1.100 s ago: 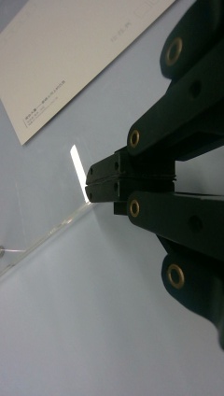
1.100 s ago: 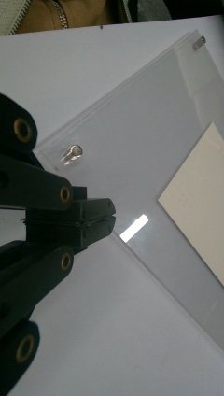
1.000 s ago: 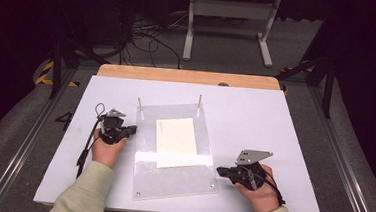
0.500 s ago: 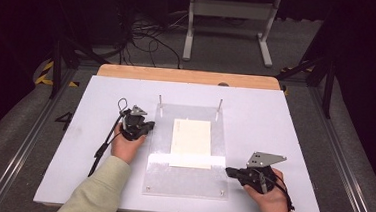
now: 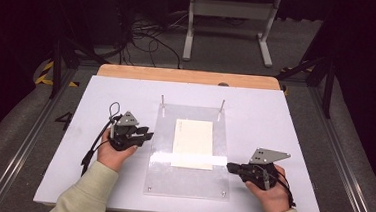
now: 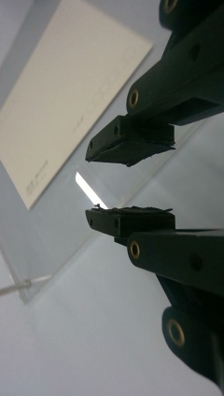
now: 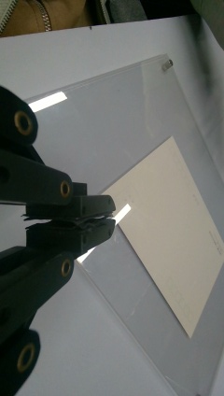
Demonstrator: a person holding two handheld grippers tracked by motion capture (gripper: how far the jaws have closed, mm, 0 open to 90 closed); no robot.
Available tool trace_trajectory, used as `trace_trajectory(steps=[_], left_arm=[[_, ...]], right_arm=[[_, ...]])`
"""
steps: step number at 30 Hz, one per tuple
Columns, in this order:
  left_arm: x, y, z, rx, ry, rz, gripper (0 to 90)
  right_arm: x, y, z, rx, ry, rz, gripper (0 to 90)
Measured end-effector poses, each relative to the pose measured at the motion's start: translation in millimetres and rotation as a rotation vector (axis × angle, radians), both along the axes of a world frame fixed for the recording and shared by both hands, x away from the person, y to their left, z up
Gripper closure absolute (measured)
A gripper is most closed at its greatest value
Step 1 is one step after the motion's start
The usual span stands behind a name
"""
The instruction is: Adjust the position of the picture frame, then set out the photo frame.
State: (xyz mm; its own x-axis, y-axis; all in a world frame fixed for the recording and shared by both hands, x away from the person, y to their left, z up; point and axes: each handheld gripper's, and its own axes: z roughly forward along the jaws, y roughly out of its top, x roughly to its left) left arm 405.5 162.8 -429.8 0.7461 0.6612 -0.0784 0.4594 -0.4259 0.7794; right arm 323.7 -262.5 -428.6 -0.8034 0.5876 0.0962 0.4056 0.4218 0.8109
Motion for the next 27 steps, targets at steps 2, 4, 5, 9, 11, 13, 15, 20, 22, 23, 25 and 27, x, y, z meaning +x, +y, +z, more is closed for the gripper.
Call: trace_trajectory(steps=[2,4,5,9,11,13,15,20,22,23,25,27], left_arm=[[-11.2,0.4,5.1,-0.002,-0.021,-0.034,65.6],[-20.7,1.2,8.6,-0.001,-0.033,-0.064,65.0],[-25.4,1.9,9.9,-0.007,-0.035,-0.078,65.0],[-48.7,4.5,12.4,-0.020,-0.026,-0.168,64.2],[-59.2,4.0,11.1,-0.008,-0.019,-0.211,64.3],[-64.0,4.0,10.4,-0.007,-0.017,-0.229,64.5],[-75.9,4.8,9.4,-0.008,-0.007,-0.273,64.8],[-86.9,5.2,8.0,-0.013,0.013,-0.325,64.6],[-92.4,4.2,3.7,0.002,0.032,-0.350,64.4],[-93.4,3.8,2.0,0.009,0.038,-0.356,64.4],[-95.4,3.2,-2.7,0.029,0.052,-0.370,64.4],[-96.2,2.1,-6.5,0.040,0.067,-0.385,64.4]], right_arm=[[-0.1,-0.4,1.2,0.003,-0.005,0.000,85.2],[-0.1,-0.6,3.2,0.005,-0.013,0.001,84.1],[0.3,-0.6,3.9,0.005,-0.017,0.002,83.8],[0.6,-0.4,4.1,0.003,-0.017,0.007,82.8],[0.2,-0.1,3.8,0.002,-0.015,0.016,82.4],[0.3,-0.3,3.8,0.003,-0.015,0.017,82.0],[0.7,-0.5,4.1,0.002,-0.014,0.016,81.8],[2.0,-0.2,5.2,0.005,-0.018,0.013,80.6],[2.5,0.5,5.8,0.007,-0.019,0.015,80.1],[2.6,0.9,5.6,0.008,-0.018,0.016,80.1],[3.3,1.5,5.1,0.008,-0.017,0.021,80.0],[3.8,2.3,4.8,0.009,-0.015,0.025,79.9]])
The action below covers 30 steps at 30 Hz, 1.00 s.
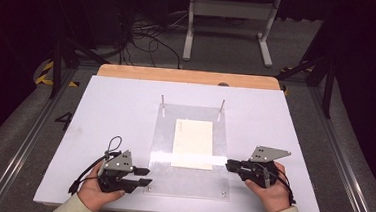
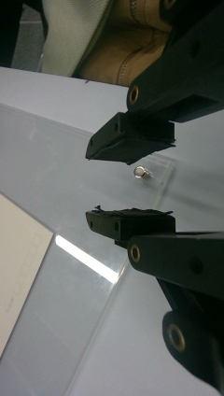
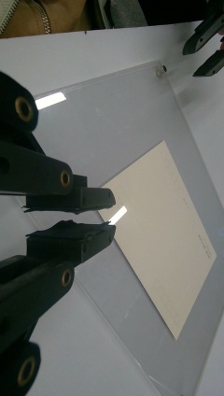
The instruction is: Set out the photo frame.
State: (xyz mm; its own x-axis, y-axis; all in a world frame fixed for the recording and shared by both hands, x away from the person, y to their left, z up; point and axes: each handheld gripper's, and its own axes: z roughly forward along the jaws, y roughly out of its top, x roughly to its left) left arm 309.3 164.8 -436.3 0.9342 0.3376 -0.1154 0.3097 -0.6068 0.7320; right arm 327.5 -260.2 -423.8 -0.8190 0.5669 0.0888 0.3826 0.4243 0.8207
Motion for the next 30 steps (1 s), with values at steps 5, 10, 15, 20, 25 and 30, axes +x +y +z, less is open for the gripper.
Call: trace_trajectory(steps=[5,10,15,20,25,30], left_arm=[[-1.2,-7.0,-8.4,0.043,0.021,-0.047,65.0],[-1.7,-14.4,-16.8,0.081,0.022,-0.083,68.3],[-3.0,-16.1,-17.4,0.081,0.007,-0.098,75.6],[-5.4,-17.2,-16.5,0.103,-0.012,-0.092,81.9],[-13.8,-22.8,-11.8,0.158,-0.026,-0.139,83.9],[-19.7,-21.4,-10.1,0.177,-0.012,-0.174,84.1]], right_arm=[[0.8,1.1,-0.4,0.001,0.003,0.007,79.6],[0.7,1.7,-0.6,0.002,0.003,0.012,79.6],[0.7,1.9,-0.9,0.004,0.005,0.015,79.7],[0.5,2.6,-1.1,0.002,0.005,0.018,79.7],[1.3,2.6,-0.9,0.009,0.007,0.024,79.7],[2.4,4.3,-0.1,0.014,0.007,0.032,79.4]])
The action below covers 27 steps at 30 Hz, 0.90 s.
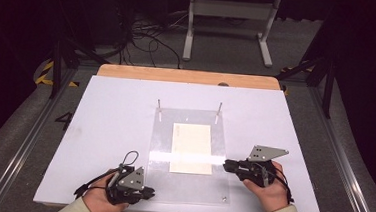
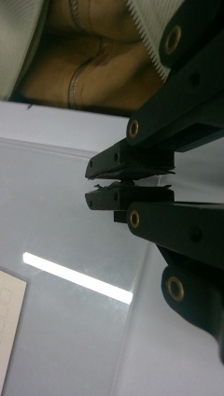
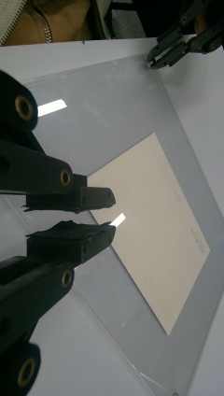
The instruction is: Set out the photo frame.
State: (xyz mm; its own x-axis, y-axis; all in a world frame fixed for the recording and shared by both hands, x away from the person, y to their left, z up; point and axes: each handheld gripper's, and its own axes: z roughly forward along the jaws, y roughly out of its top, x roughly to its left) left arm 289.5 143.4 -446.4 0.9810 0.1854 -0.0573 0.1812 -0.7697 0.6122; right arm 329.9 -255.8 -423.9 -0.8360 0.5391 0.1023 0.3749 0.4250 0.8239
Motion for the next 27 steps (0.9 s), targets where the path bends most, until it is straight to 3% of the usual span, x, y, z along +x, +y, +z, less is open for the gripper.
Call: trace_trajectory(steps=[6,12,13,14,15,18,22,27], left_arm=[[-6.8,11.3,3.5,0.049,0.001,0.018,84.2],[-4.9,17.9,0.7,0.010,0.035,0.040,83.4],[-3.0,19.5,0.2,-0.006,0.027,0.049,81.7],[-1.8,20.8,0.1,-0.022,0.033,0.065,70.9],[0.6,22.7,0.6,-0.055,0.044,0.076,65.9],[4.8,28.7,6.2,-0.139,0.049,0.102,59.3],[9.5,36.2,9.7,-0.209,0.017,0.153,55.3],[14.5,44.4,9.0,-0.259,-0.014,0.207,55.3]], right_arm=[[3.7,3.7,0.2,0.006,0.000,0.015,78.9],[9.4,9.0,0.5,0.008,0.004,0.027,78.4],[11.7,10.8,1.8,0.010,0.002,0.027,77.8],[13.7,12.2,3.5,0.013,-0.005,0.024,76.5],[15.3,12.8,4.8,0.015,-0.011,0.020,75.0],[26.6,14.2,12.6,0.023,-0.050,-0.012,71.1],[50.0,13.1,20.4,0.029,-0.090,-0.067,68.5],[87.3,9.2,17.9,0.047,-0.098,-0.144,69.2]])
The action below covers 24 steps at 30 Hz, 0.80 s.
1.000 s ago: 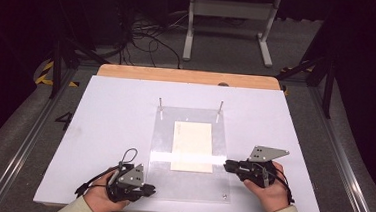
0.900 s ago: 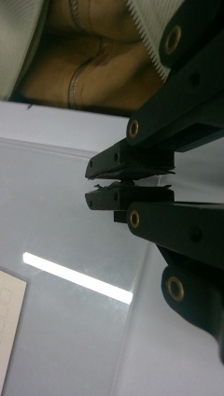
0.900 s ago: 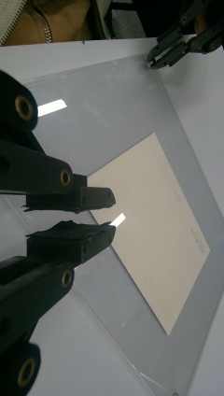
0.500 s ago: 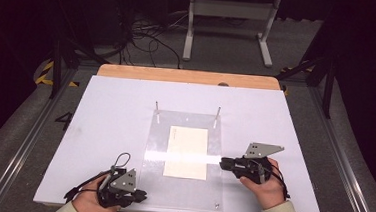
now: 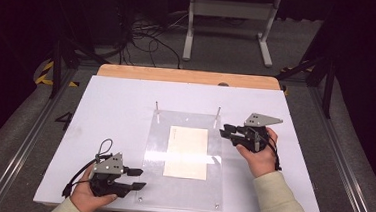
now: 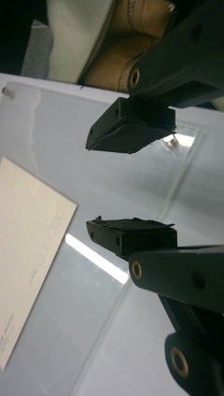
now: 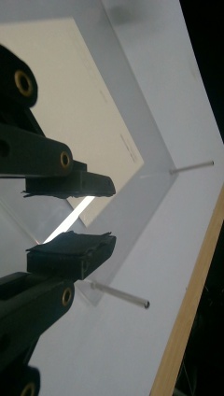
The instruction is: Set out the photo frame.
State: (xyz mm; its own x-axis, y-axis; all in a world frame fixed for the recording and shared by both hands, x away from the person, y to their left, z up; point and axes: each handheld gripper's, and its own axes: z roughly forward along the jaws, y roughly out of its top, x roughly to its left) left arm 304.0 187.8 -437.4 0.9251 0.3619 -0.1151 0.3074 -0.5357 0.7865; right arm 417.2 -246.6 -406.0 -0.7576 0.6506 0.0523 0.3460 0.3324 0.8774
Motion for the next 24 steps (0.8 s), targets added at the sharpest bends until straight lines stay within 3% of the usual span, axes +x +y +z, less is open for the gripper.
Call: trace_trajectory(steps=[5,8,10,15,18,21,24], left_arm=[[7.6,10.6,-10.2,-0.015,-0.022,0.077,54.6],[8.2,15.4,-11.1,-0.032,-0.025,0.105,54.4],[6.1,21.9,-9.9,-0.048,-0.044,0.149,54.5],[1.4,27.0,-11.5,-0.042,-0.045,0.175,54.6],[-1.3,30.1,-11.7,-0.041,-0.051,0.186,54.7],[-3.9,33.9,-11.5,-0.042,-0.054,0.200,54.8],[-6.0,36.7,-11.2,-0.052,-0.053,0.210,54.8]], right_arm=[[29.8,3.9,-12.1,-0.008,0.003,-0.085,69.6],[37.7,6.7,-15.0,-0.014,0.003,-0.110,70.7],[50.0,12.9,-18.0,-0.020,0.003,-0.142,74.9],[61.7,20.7,-22.2,-0.048,-0.004,-0.188,75.1],[66.2,25.2,-24.1,-0.089,-0.015,-0.196,82.8],[67.6,28.5,-24.2,-0.099,-0.019,-0.196,86.3],[63.5,32.1,-21.2,-0.107,-0.042,-0.224,83.4]])
